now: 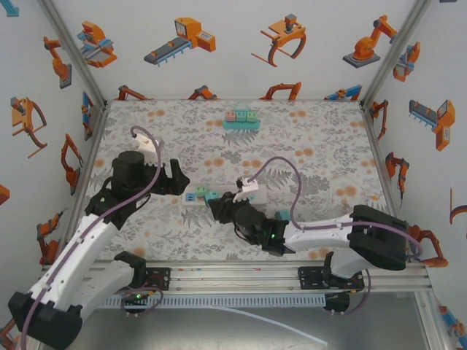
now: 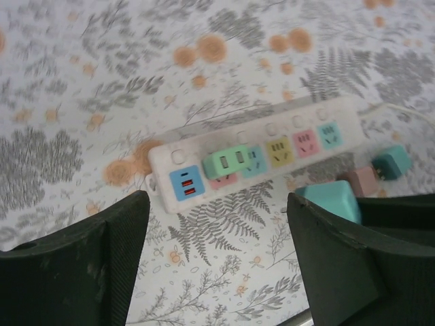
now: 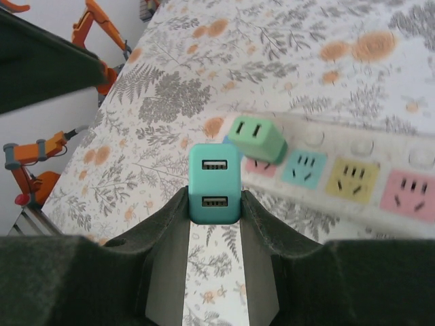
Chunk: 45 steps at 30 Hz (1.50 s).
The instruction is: Pull the plug off the socket
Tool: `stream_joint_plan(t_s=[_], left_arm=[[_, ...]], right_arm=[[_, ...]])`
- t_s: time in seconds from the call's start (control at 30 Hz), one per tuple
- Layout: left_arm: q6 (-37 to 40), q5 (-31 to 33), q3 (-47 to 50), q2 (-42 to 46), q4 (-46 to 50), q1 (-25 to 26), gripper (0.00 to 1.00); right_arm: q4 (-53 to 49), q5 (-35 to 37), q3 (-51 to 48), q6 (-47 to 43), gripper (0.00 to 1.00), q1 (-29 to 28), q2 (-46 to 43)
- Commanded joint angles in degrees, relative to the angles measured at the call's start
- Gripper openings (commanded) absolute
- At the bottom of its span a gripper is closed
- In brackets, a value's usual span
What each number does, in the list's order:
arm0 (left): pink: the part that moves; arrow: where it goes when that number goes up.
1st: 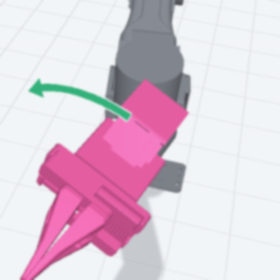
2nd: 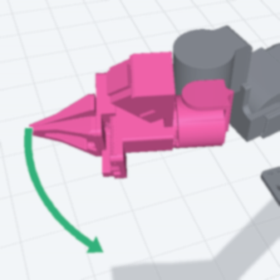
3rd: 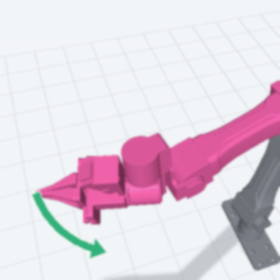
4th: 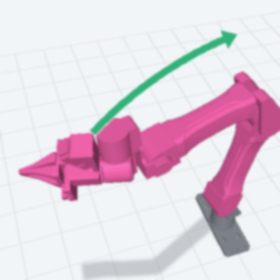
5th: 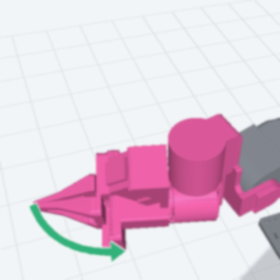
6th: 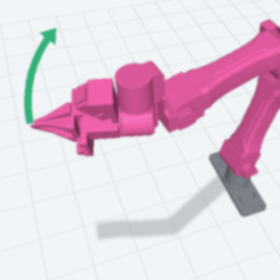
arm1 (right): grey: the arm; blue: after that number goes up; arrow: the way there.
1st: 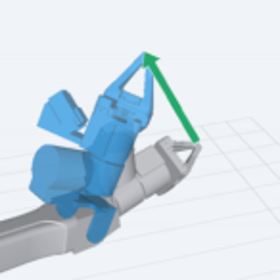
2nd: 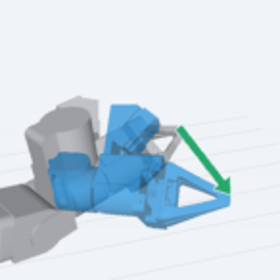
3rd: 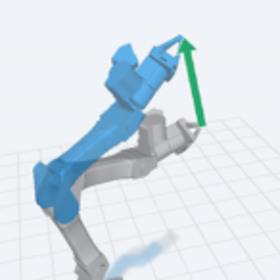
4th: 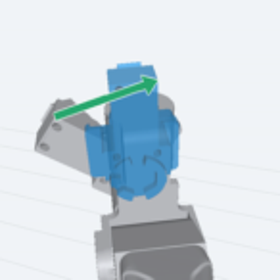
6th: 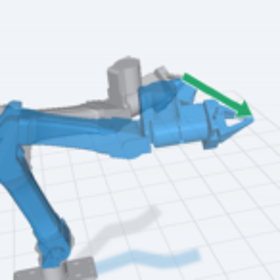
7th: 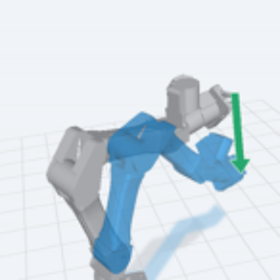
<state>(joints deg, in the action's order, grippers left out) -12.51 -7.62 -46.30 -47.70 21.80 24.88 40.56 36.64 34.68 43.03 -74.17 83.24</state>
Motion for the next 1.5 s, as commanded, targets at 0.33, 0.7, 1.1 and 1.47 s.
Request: stream_joint_plan(t_s=[0.33,0.7,1.1,1.47], left_arm=[[35.28,-22.81,3.14,11.74,5.1,1.61,0.83],[36.61,-23.82,4.97,11.2,3.85,2.19,0.84],[36.09,-22.71,6.03,11.49,2.46,2.27,0.84],[29.96,-19.19,5.79,11.98,0.39,2.27,0.85]], right_arm=[[-23.69,16.16,3.54,39.1,0.15,-5.01,5.55],[-17.41,15.04,2.33,47.71,0.17,-5.11,15.25],[-33.23,12.84,7.01,53.83,0.44,-5.19,13.72],[-36.48,15.84,7.82,44.22,0.53,-5.72,6.57]])
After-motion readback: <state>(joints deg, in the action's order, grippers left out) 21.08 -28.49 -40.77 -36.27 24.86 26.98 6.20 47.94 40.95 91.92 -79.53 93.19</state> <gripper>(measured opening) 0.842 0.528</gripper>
